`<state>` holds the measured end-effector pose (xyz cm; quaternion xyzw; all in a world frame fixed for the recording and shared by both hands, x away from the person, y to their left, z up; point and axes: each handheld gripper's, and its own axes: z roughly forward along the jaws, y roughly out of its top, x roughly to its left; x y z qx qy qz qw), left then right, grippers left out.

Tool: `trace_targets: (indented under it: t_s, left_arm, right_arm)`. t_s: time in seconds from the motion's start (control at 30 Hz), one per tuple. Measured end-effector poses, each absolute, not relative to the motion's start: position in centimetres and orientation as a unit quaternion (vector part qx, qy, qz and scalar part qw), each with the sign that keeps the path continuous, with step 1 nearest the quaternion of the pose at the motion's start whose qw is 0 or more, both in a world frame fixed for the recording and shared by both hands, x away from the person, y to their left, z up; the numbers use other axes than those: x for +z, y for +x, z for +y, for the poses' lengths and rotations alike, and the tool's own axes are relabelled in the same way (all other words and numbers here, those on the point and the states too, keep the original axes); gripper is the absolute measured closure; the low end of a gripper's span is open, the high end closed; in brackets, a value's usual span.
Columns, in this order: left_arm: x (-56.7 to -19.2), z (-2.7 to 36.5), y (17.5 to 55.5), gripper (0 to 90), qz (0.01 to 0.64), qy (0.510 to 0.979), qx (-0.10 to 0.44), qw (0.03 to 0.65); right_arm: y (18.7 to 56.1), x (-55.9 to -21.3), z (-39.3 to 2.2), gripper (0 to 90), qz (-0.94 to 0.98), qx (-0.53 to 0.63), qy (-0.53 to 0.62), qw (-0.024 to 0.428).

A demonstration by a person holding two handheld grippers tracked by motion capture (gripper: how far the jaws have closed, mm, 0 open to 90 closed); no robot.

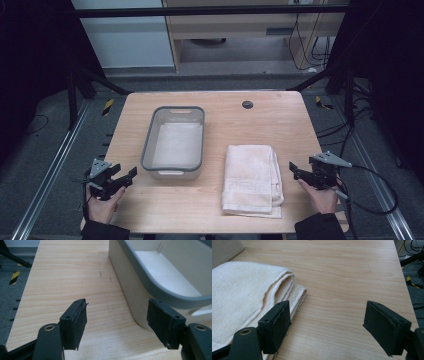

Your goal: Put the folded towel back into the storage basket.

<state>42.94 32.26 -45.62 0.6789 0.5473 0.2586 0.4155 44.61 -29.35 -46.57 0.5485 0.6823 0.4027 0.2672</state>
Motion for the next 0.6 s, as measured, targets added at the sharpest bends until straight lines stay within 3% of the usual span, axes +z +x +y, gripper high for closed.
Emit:
trace_targets:
  t_s: [0.6]
  left_arm:
    - [-43.2, 29.5, 41.2, 34.0, 0.505, 0.68, 0.252, 0.467]
  right_arm:
    - [44.1, -45.3, -28.1, 26.4, 0.694, 0.435, 0.515, 0.253]
